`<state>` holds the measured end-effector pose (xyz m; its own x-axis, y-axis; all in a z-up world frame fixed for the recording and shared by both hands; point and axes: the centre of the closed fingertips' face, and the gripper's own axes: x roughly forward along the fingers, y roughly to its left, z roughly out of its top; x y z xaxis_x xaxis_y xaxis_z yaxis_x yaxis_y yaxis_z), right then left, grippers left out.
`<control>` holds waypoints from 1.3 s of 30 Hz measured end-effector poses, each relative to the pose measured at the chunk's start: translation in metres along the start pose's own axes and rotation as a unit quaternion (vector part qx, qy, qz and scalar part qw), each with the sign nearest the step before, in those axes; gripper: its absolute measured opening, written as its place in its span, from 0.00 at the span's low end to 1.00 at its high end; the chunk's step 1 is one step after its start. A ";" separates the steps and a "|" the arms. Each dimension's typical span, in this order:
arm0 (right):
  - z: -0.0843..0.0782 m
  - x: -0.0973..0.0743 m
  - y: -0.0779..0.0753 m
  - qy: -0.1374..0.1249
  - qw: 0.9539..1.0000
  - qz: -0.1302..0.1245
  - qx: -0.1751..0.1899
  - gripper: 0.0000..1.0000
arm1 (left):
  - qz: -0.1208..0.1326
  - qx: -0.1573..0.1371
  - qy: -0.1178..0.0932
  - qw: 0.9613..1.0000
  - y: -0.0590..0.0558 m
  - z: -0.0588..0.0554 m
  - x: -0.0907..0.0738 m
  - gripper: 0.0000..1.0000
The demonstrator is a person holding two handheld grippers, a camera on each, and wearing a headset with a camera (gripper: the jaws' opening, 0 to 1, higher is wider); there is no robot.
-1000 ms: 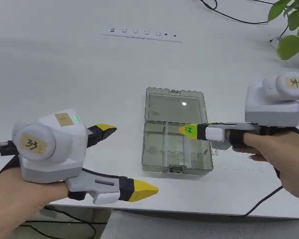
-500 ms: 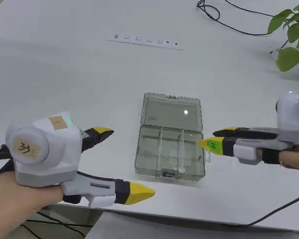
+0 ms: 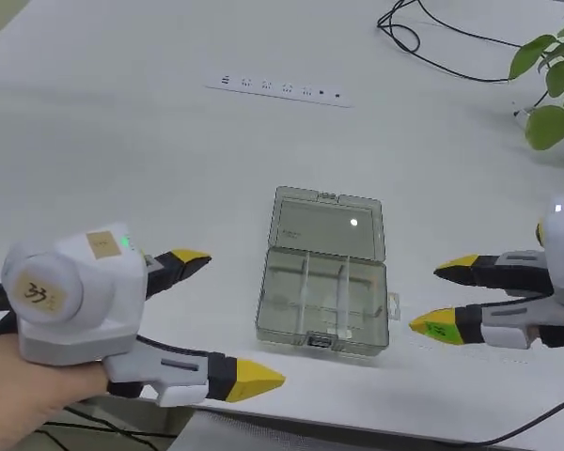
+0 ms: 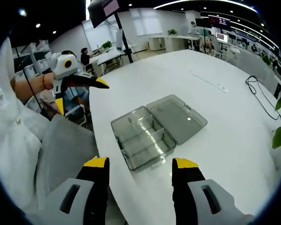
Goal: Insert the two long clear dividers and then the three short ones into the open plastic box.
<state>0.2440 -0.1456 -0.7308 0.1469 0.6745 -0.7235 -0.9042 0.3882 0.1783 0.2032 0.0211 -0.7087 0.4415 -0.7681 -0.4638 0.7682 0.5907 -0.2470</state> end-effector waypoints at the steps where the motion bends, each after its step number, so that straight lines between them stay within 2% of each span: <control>1: -0.002 0.001 0.001 0.004 1.000 0.005 -0.004 0.55 | 0.000 0.001 0.001 1.000 0.000 0.000 0.000 0.99; 4: -0.008 0.002 -0.001 0.019 0.999 0.014 -0.042 0.58 | -0.001 0.001 0.003 1.000 0.000 -0.001 0.001 0.99; 6: -0.017 0.002 -0.003 0.043 0.997 0.020 -0.061 0.59 | -0.002 0.001 0.002 1.000 0.001 -0.001 0.001 0.99; 10: -0.028 0.006 -0.008 0.072 0.992 0.030 -0.104 0.58 | -0.002 0.000 0.004 1.000 0.002 -0.002 0.002 0.99; 14: -0.043 0.010 -0.014 0.113 0.983 0.035 -0.141 0.57 | -0.001 0.002 0.007 1.000 0.003 -0.003 0.003 0.99; 15: -0.047 0.012 -0.016 0.120 0.979 0.038 -0.157 0.57 | -0.001 0.001 0.007 1.000 0.003 -0.004 0.003 0.99; 17: -0.058 0.019 -0.024 0.133 0.977 0.038 -0.163 0.57 | -0.002 0.001 0.008 1.000 0.004 -0.004 0.003 0.99; 19: -0.062 0.023 -0.027 0.137 0.975 0.040 -0.170 0.56 | -0.002 0.001 0.009 1.000 0.004 -0.005 0.004 0.99; 21: -0.066 0.025 -0.030 0.149 0.971 0.042 -0.181 0.56 | -0.003 0.000 0.010 1.000 0.005 -0.006 0.004 1.00; 22: -0.069 0.027 -0.032 0.156 0.968 0.044 -0.192 0.56 | -0.003 0.001 0.011 1.000 0.005 -0.007 0.004 1.00; 25: -0.076 0.031 -0.035 0.172 0.963 0.045 -0.201 0.55 | -0.004 0.002 0.014 1.000 0.006 -0.008 0.004 1.00; 28: -0.088 0.040 -0.043 0.181 0.960 0.047 -0.207 0.55 | -0.002 0.002 0.015 1.000 0.008 -0.008 0.004 1.00; 30: -0.091 0.042 -0.044 0.187 0.959 0.049 -0.207 0.54 | -0.002 0.000 0.013 1.000 0.008 -0.008 0.004 1.00; 33: -0.098 0.047 -0.046 0.204 0.952 0.053 -0.221 0.52 | -0.001 -0.001 0.013 1.000 0.008 -0.008 0.004 1.00; 36: -0.107 0.052 -0.051 0.212 0.948 0.054 -0.231 0.51 | -0.001 -0.002 0.013 1.000 0.008 -0.009 0.004 1.00; 39: -0.105 0.054 -0.055 0.214 0.947 0.051 -0.235 0.49 | 0.000 -0.005 0.012 1.000 0.009 -0.009 0.003 1.00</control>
<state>0.2596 -0.1970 -0.8499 -0.0353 0.3376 -0.9406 -0.9983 -0.0553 0.0176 0.2067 0.0262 -0.7199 0.4312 -0.7616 -0.4837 0.7630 0.5940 -0.2551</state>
